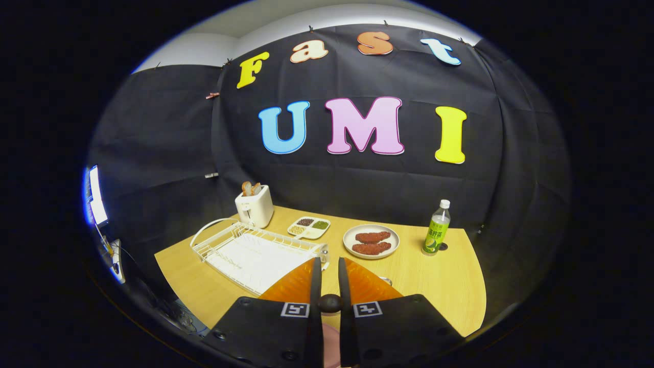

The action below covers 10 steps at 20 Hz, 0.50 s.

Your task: Take the plate from the dish rack, then take the spoon from the basket and place it into the plate.

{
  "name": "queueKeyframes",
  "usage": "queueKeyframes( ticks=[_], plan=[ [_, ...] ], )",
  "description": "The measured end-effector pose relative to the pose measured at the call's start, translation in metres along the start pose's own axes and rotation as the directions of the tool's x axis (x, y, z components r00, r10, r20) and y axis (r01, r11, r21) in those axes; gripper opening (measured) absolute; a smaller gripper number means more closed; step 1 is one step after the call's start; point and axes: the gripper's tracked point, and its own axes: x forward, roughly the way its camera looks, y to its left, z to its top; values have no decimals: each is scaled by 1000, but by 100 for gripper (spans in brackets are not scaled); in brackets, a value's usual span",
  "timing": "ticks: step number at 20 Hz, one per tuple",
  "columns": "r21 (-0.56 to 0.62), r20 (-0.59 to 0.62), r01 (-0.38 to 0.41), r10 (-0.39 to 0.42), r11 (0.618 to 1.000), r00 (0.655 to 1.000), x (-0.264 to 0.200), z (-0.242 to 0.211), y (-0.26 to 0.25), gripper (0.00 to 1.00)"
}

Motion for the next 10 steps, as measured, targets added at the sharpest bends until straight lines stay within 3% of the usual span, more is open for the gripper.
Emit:
queueKeyframes(
  ticks=[4, 10],
  plan=[
    [47, -47, 59, -57, 997, 997, -5, -36, 23, 16],
    [86, -71, 122, -116, 989, 991, 25, -83, 43, 16]
  ],
)
